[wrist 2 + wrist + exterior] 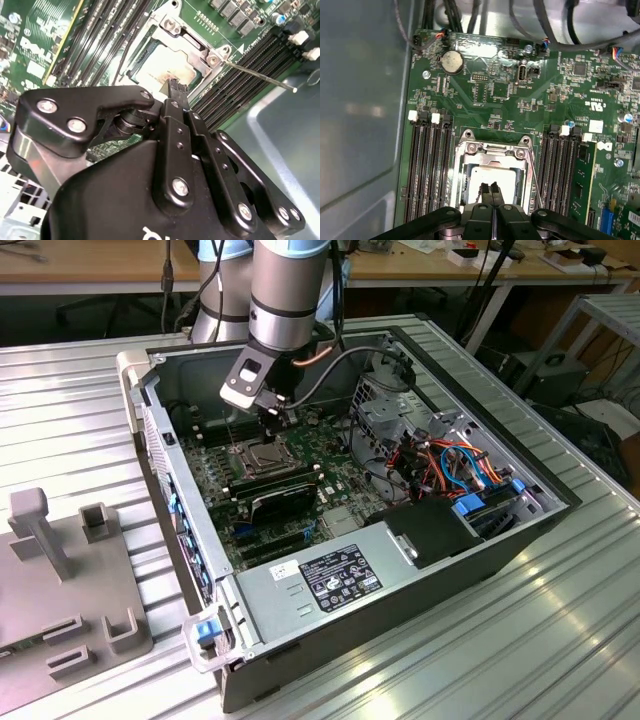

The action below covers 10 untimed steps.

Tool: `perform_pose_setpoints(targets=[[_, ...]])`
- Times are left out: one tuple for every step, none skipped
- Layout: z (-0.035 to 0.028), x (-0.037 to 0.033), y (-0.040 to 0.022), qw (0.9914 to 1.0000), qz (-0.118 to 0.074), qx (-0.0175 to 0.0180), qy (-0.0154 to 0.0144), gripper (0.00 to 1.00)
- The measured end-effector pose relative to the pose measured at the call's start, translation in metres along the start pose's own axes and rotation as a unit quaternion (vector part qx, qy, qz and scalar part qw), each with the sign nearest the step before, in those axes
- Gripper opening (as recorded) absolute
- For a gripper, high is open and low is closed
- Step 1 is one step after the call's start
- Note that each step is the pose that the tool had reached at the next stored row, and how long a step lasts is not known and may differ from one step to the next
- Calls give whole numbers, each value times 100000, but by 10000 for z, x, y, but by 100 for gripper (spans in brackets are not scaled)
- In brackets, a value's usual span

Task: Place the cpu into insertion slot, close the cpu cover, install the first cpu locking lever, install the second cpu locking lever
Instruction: 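Close the cpu cover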

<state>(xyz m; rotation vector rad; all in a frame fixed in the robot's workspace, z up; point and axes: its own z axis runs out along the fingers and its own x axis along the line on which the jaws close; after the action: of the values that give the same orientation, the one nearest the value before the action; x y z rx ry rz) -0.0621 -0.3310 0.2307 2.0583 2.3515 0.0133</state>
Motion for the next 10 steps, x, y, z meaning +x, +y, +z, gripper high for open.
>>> perform_pose_setpoints(targets=[[0, 0, -1, 99991, -1341, -10, 22, 11], [0, 0, -1, 99978, -2090, -15, 35, 11], [0, 0, -1, 99963, -2702, -20, 46, 11], [0, 0, -2, 99934, -3637, -28, 63, 11], [0, 0, -2, 99894, -4610, -32, 80, 11], [0, 0, -2, 99839, -5676, -40, 98, 11], [0, 0, -2, 99776, -6681, -46, 112, 11], [0, 0, -2, 99692, -7845, -53, 136, 11], [0, 0, -2, 99607, -8852, -62, 155, 11], [0, 0, -2, 99469, -10295, -71, 181, 11]])
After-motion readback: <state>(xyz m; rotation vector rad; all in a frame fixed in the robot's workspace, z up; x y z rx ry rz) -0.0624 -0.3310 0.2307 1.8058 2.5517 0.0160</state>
